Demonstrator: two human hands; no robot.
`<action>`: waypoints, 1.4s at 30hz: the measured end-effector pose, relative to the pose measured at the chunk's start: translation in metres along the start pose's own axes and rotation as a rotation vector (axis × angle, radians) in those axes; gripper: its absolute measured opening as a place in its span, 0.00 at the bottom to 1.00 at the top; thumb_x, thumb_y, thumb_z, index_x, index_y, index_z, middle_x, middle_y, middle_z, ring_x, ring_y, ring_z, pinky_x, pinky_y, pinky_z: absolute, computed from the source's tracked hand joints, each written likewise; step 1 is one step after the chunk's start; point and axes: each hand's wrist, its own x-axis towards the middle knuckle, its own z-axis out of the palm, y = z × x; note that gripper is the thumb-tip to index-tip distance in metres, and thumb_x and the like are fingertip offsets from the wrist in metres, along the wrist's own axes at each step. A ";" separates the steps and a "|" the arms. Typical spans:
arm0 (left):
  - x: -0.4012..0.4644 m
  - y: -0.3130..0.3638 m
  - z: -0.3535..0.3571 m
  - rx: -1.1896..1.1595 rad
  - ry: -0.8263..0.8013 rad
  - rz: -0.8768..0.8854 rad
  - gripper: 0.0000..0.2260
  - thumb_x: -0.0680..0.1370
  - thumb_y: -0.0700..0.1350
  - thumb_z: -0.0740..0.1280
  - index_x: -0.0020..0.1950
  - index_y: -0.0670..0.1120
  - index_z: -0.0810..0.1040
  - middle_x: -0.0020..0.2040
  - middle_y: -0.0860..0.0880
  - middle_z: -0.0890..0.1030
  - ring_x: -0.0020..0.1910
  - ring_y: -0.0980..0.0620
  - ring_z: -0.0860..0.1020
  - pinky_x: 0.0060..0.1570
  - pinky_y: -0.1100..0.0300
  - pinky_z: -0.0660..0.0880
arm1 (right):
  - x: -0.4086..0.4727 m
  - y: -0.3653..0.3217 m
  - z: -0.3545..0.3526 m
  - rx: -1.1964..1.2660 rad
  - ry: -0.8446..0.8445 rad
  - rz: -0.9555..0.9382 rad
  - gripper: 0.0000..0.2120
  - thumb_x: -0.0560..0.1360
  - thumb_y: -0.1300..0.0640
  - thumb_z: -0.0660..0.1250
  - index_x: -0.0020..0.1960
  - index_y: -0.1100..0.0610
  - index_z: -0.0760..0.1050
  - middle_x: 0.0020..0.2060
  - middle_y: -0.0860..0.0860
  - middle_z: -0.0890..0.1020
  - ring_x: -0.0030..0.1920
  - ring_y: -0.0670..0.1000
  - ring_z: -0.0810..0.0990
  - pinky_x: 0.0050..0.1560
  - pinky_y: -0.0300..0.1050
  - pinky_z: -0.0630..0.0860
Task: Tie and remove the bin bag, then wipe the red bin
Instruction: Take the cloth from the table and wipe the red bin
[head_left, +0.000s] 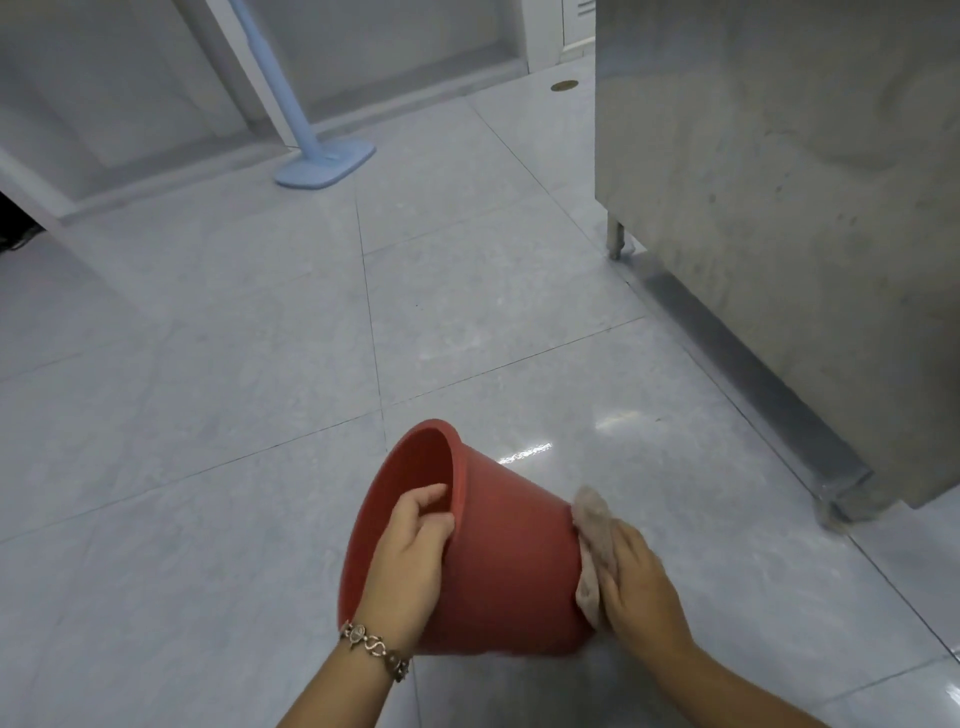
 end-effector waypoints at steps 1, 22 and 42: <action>0.001 0.001 0.000 0.081 -0.003 0.022 0.09 0.77 0.47 0.59 0.49 0.58 0.78 0.45 0.58 0.82 0.45 0.63 0.79 0.43 0.64 0.73 | -0.007 0.002 0.004 0.033 -0.020 -0.002 0.20 0.78 0.62 0.62 0.70 0.60 0.68 0.66 0.54 0.73 0.63 0.56 0.74 0.63 0.52 0.72; -0.014 0.021 0.069 0.720 -0.188 0.347 0.19 0.77 0.40 0.56 0.67 0.45 0.60 0.47 0.41 0.82 0.43 0.39 0.80 0.35 0.54 0.67 | 0.023 -0.101 -0.007 0.583 0.269 0.190 0.09 0.80 0.49 0.59 0.45 0.36 0.72 0.45 0.40 0.78 0.47 0.41 0.78 0.42 0.34 0.73; -0.029 0.061 0.185 0.831 -0.373 0.213 0.16 0.74 0.31 0.56 0.60 0.39 0.62 0.53 0.38 0.80 0.51 0.37 0.79 0.43 0.50 0.73 | 0.146 -0.032 -0.212 1.001 0.105 0.262 0.12 0.79 0.54 0.63 0.60 0.57 0.76 0.39 0.50 0.86 0.36 0.47 0.85 0.32 0.39 0.81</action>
